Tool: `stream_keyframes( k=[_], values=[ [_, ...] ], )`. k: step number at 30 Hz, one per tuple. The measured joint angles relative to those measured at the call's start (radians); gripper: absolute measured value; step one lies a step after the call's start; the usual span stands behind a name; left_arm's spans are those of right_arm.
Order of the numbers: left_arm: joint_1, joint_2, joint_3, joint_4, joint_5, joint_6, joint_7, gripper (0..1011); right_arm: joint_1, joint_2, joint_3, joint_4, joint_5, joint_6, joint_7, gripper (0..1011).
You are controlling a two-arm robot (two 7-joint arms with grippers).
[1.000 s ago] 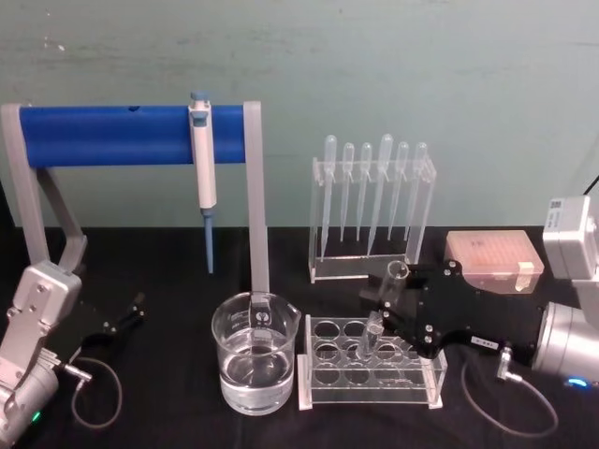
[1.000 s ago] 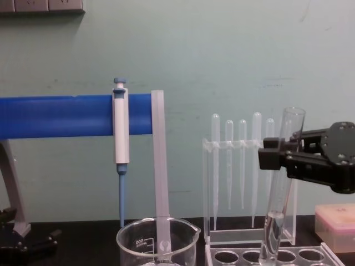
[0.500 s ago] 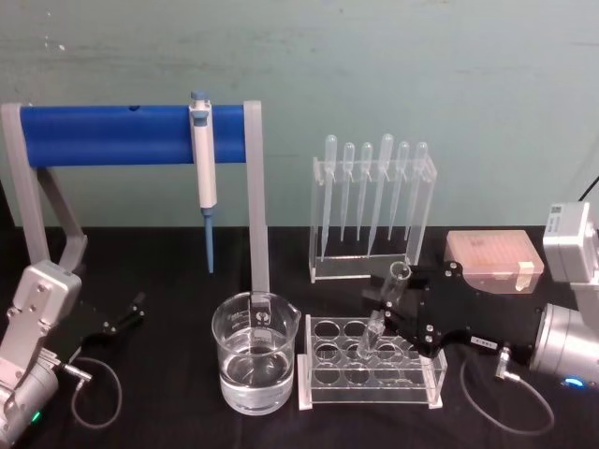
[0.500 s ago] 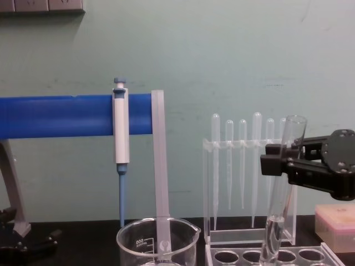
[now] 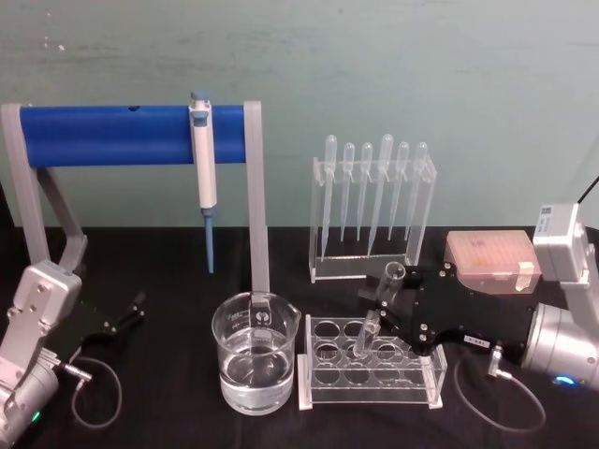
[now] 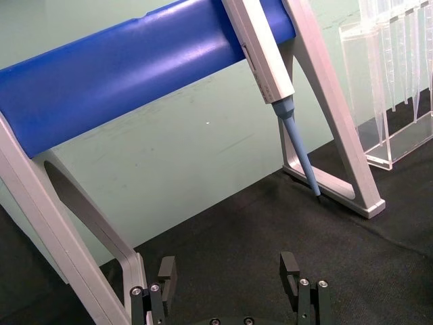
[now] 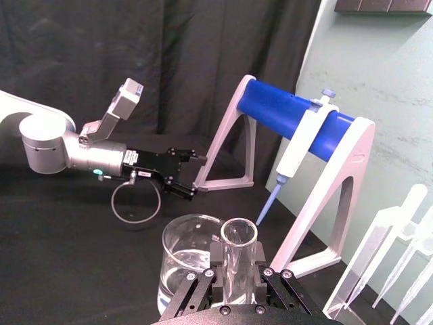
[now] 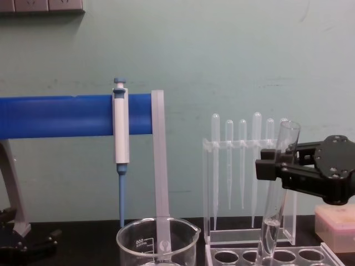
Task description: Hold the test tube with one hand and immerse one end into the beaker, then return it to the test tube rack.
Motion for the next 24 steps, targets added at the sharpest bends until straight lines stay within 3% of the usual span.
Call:
stream_keyframes(
  k=[24],
  values=[
    [0.0,0.0,0.0,0.0,0.0,0.0,0.0,1000,-0.008,-0.022,-0.018,0.058,-0.006,-0.015,0.012,225]
  ],
)
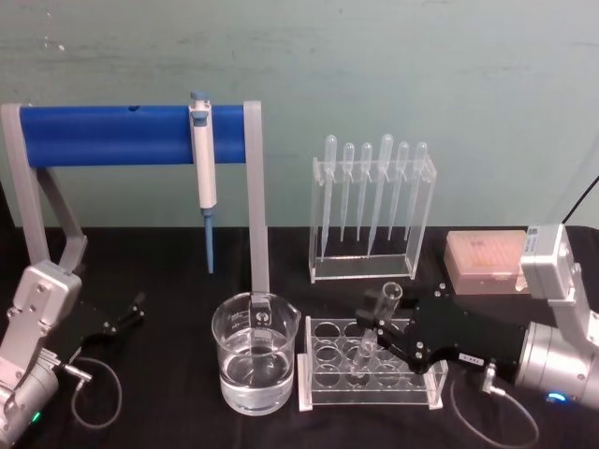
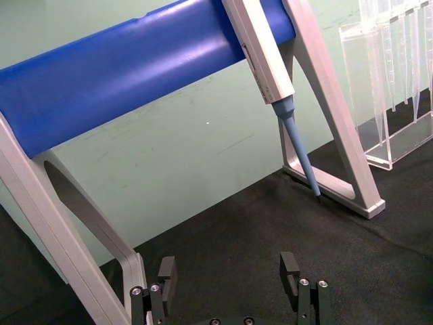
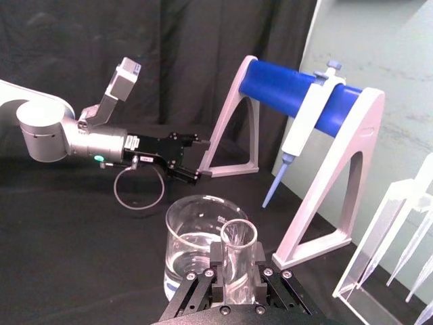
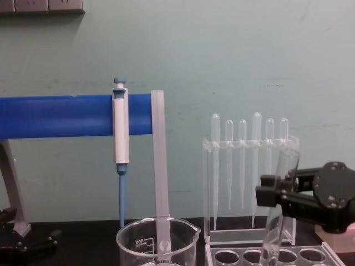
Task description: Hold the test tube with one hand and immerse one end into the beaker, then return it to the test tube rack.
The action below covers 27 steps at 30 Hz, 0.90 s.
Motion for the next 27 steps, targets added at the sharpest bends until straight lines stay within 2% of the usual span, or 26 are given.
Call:
stream_keyframes(
  k=[27],
  values=[
    [0.0,0.0,0.0,0.0,0.0,0.0,0.0,1000,0.0,-0.026,-0.007,0.067,-0.035,-0.064,0.019,225]
  ],
)
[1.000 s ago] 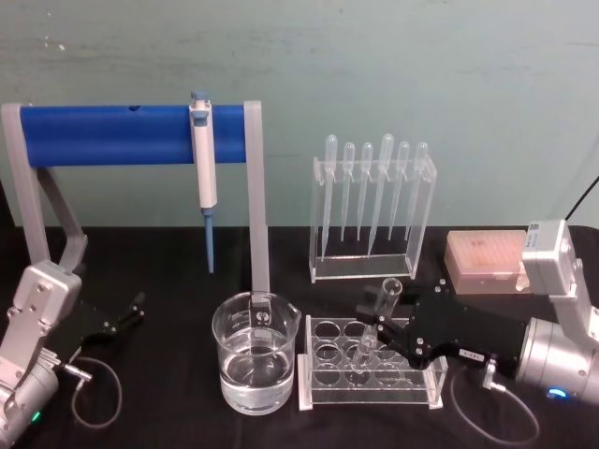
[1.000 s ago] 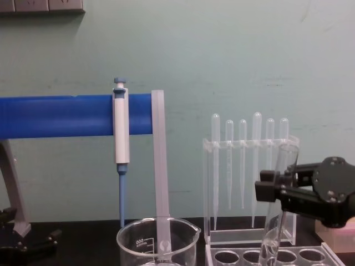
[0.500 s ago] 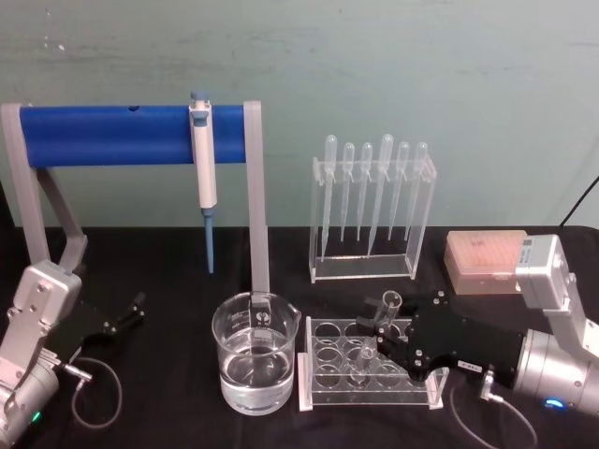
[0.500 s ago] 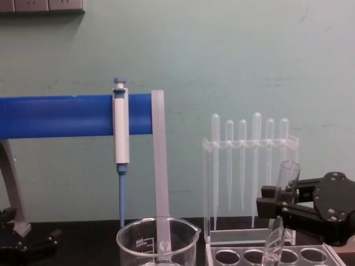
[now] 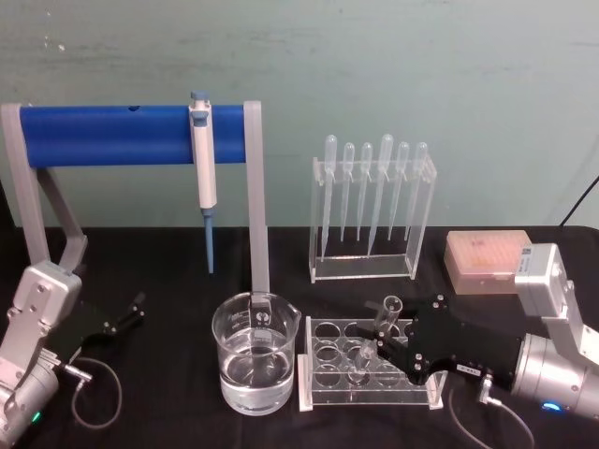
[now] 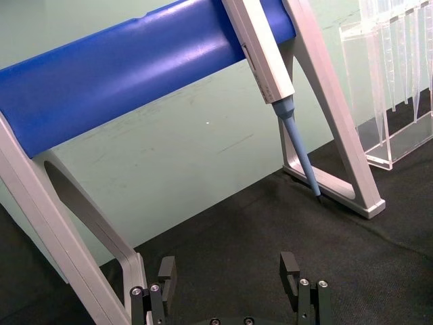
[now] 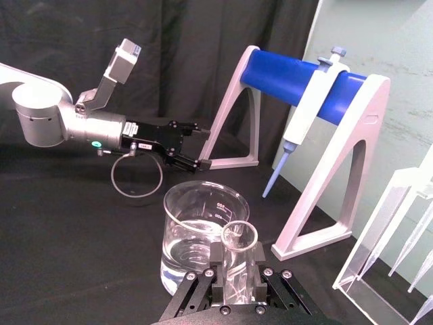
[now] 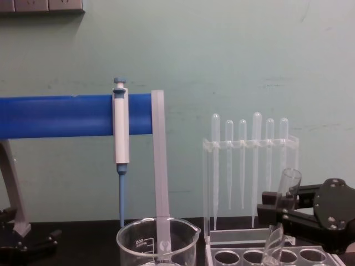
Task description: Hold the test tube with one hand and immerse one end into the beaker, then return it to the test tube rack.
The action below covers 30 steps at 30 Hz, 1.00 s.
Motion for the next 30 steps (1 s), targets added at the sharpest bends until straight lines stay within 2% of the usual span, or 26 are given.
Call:
stream_keyframes(
  k=[25,27,30],
  values=[
    [0.0,0.0,0.0,0.0,0.0,0.0,0.0,1000,-0.009,-0.005,0.0,0.017,-0.013,-0.01,0.0,227],
    [0.0,0.0,0.0,0.0,0.0,0.0,0.0,1000,-0.008,-0.005,0.0,0.017,-0.013,-0.01,0.0,241],
    [0.0,0.0,0.0,0.0,0.0,0.0,0.0,1000,-0.008,-0.005,0.0,0.017,-0.013,-0.01,-0.001,334]
  ],
)
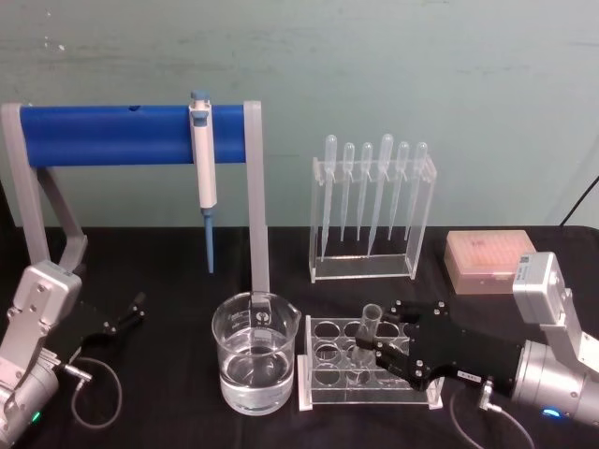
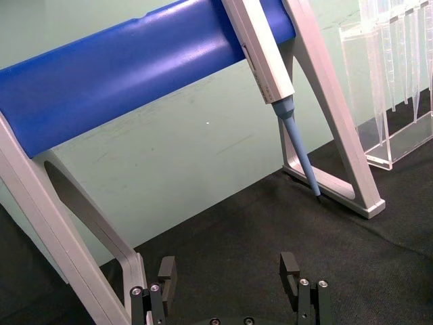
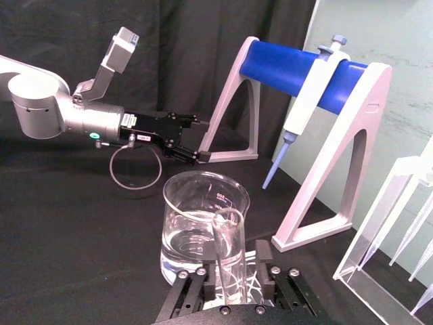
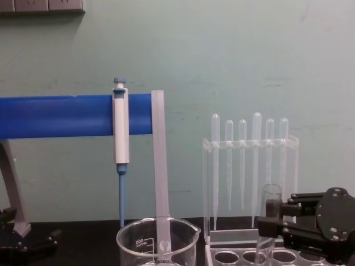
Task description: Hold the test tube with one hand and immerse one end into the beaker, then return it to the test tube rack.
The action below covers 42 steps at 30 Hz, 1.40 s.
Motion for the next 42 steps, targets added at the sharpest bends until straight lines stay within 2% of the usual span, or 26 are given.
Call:
stream_keyframes(
  k=[14,21,29,30,31,32,33,36,37,39,42],
  values=[
    [0.0,0.0,0.0,0.0,0.0,0.0,0.0,1000,0.001,0.0,0.0,0.0,0.001,0.001,-0.001,772],
    [0.0,0.0,0.0,0.0,0.0,0.0,0.0,1000,-0.017,0.007,0.029,-0.061,-0.006,-0.032,-0.027,983],
    [0.0,0.0,0.0,0.0,0.0,0.0,0.0,1000,-0.058,0.0,0.084,-0.126,0.008,-0.109,-0.057,1000],
    [0.0,0.0,0.0,0.0,0.0,0.0,0.0,1000,-0.072,-0.003,0.099,-0.141,0.009,-0.12,-0.074,1000],
    [0.0,0.0,0.0,0.0,0.0,0.0,0.0,1000,-0.153,-0.03,0.177,-0.2,-0.017,-0.131,-0.213,1000],
    [0.0,0.0,0.0,0.0,0.0,0.0,0.0,1000,-0.161,-0.034,0.185,-0.204,-0.023,-0.129,-0.233,1000],
    [0.0,0.0,0.0,0.0,0.0,0.0,0.0,1000,-0.185,-0.047,0.204,-0.215,-0.042,-0.115,-0.286,1000],
    [0.0,0.0,0.0,0.0,0.0,0.0,0.0,1000,-0.216,-0.073,0.226,-0.227,-0.077,-0.08,-0.371,1000],
    [0.0,0.0,0.0,0.0,0.0,0.0,0.0,1000,-0.232,-0.092,0.235,-0.231,-0.099,-0.047,-0.427,1000],
    [0.0,0.0,0.0,0.0,0.0,0.0,0.0,1000,-0.245,-0.114,0.24,-0.231,-0.116,-0.011,-0.477,1000],
    [0.0,0.0,0.0,0.0,0.0,0.0,0.0,1000,-0.257,-0.171,0.244,-0.209,-0.137,0.073,-0.564,1002]
  ],
)
